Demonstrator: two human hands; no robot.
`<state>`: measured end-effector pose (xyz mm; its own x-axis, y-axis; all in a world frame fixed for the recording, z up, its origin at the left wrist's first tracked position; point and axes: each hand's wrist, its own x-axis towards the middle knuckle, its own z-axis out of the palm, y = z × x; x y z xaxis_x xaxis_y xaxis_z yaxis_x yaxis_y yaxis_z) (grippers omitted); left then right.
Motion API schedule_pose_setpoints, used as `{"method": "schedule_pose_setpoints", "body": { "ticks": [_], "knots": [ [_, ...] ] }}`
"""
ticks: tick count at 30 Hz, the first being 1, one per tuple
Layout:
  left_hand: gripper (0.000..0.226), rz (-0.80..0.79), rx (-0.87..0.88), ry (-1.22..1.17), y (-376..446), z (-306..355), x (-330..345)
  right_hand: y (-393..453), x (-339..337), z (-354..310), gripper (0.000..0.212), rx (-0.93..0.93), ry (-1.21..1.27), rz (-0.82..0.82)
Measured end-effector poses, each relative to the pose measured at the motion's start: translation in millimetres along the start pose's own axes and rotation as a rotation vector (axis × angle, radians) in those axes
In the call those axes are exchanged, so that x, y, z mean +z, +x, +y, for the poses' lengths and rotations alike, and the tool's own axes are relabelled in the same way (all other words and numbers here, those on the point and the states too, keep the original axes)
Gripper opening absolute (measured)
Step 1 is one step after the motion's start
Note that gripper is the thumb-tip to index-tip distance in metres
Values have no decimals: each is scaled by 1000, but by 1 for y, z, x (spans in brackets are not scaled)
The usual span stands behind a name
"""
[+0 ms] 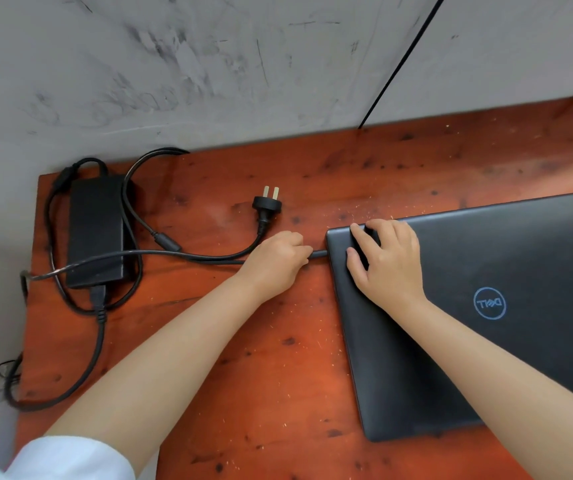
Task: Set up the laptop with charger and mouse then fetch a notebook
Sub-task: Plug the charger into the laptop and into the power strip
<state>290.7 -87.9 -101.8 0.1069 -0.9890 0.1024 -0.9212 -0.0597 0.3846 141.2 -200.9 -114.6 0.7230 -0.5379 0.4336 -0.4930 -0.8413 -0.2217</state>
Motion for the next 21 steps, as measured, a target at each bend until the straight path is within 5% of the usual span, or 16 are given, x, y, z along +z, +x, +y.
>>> {"method": "schedule_pose_setpoints", "body": {
  "ticks": [8,10,14,16,21],
  "knots": [
    [28,-123,-43,54,6,9,-9,0,-1,0,33,7,-23,-8],
    [30,-137,-175,54,7,10,-18,0,-2,0,34,11,-24,-8],
    [28,260,-722,59,9,3,-33,-1,-3,-1,35,25,-14,-13],
    [42,68,-976,67,11,4,-29,-1,-2,-1,35,27,-11,-17],
    [30,74,-1032,22,13,14,-33,0,-1,1,37,28,-2,-11]
  ]
}}
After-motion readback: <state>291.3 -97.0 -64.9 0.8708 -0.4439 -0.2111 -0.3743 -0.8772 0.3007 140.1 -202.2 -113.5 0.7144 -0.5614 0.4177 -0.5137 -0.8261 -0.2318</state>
